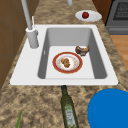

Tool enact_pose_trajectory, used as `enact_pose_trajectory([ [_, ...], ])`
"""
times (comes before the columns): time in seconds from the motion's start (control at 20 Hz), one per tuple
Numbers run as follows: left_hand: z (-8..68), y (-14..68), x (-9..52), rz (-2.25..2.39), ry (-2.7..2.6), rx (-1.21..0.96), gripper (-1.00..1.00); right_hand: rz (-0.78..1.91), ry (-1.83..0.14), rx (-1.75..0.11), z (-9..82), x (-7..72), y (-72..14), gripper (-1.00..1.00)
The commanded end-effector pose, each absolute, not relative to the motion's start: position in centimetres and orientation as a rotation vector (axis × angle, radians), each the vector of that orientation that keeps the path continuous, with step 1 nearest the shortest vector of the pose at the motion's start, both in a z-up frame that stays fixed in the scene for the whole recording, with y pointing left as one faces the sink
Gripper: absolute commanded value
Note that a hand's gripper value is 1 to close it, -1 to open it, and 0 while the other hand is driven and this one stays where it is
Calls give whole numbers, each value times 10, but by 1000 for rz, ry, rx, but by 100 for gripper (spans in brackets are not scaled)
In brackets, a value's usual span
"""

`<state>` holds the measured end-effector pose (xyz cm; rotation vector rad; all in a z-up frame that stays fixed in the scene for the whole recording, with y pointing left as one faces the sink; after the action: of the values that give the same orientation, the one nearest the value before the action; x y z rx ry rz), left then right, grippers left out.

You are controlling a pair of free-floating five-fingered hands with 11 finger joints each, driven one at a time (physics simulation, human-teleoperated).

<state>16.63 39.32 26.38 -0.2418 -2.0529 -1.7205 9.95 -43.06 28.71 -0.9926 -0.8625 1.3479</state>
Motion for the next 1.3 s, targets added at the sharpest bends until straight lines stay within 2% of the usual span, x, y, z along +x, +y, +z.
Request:
enact_pose_trajectory([
  [0.0,264,393,166,-1720,-2053,-242,0,1336,-903,-1065,264,93,-436,100],
  [0.15,264,393,166,-1720,-2053,-242,0,1320,-935,-1123,246,73,-439,100],
  [0.4,264,393,166,-1720,-2053,-242,0,1341,-905,-1106,228,83,-439,100],
  [0.75,264,393,166,-1720,-2053,-242,0,1378,-812,-990,229,117,-445,100],
  [1.25,264,393,166,-1720,-2053,-242,0,1354,-877,-1108,161,151,-452,100],
])
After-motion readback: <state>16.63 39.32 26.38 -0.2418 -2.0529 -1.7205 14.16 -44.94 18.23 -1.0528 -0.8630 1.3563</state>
